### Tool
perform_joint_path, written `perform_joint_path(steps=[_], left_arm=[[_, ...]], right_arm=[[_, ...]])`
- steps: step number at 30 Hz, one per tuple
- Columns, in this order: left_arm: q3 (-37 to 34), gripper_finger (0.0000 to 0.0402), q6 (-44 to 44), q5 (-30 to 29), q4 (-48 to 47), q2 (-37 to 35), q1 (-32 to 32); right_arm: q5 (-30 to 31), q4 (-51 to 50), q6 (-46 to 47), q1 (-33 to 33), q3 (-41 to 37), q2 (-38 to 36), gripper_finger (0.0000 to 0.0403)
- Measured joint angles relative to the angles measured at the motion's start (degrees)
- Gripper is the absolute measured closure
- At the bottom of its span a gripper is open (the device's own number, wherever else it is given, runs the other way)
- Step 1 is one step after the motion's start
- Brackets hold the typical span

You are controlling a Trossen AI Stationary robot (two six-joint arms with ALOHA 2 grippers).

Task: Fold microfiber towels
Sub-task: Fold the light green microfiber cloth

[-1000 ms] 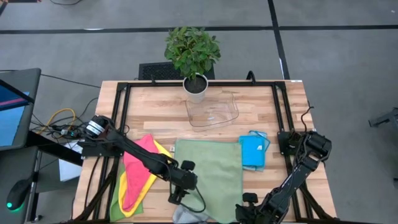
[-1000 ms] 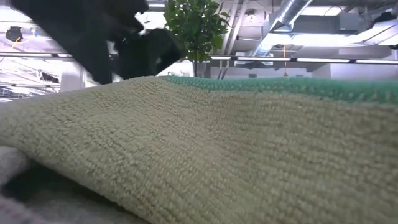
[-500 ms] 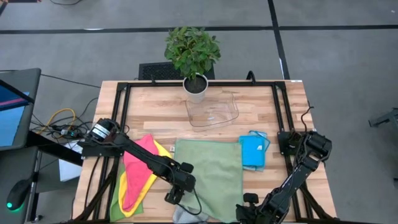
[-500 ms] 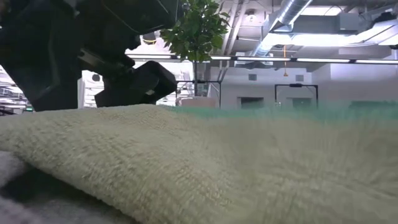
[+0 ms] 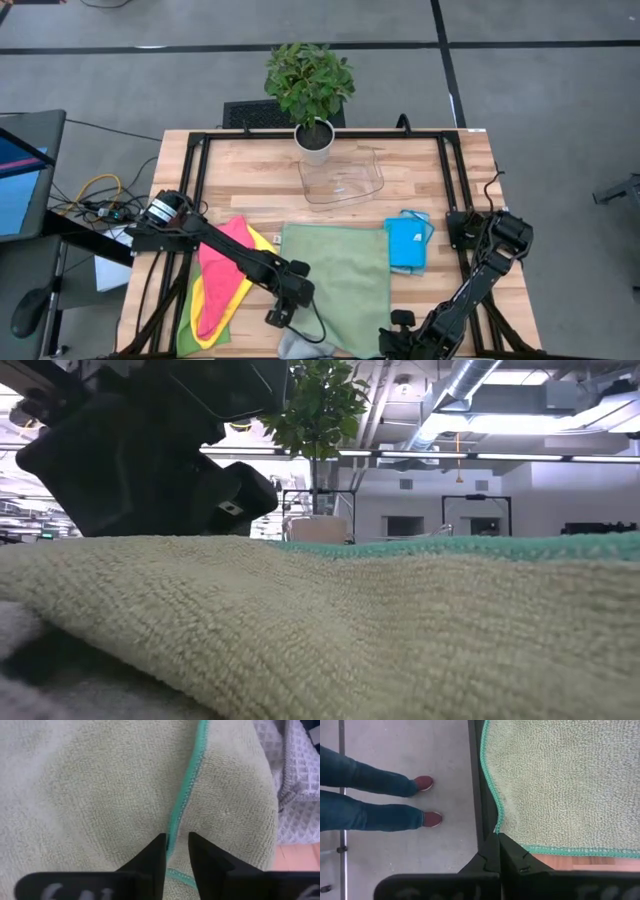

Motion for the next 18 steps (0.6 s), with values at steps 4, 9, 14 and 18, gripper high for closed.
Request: perform_joint_path(steps=[4, 9, 14, 18], left_arm=[[0.0, 0.0355, -4.4, 0.0, -0.5, 0.0, 0.0], [1.3, 0.0394, -10.7, 0.0, -5.0, -0.1, 0.0], [5.0, 0.0399, -12.9, 0.0, -11.0, -0.1, -0.2], [8.3, 0.0401, -12.8, -0.7, -15.7, -0.1, -0.6]], right_arm=[[0.0, 0.0, 0.3, 0.0, 0.0, 0.0, 0.0393], [-0.2, 0.2, 0.2, 0.0, 0.0, -0.1, 0.0394], [-0.3, -1.6, -1.3, 0.0, 1.6, -0.2, 0.0397], [-0.3, -6.3, -4.1, -0.4, 4.9, -0.2, 0.0397]])
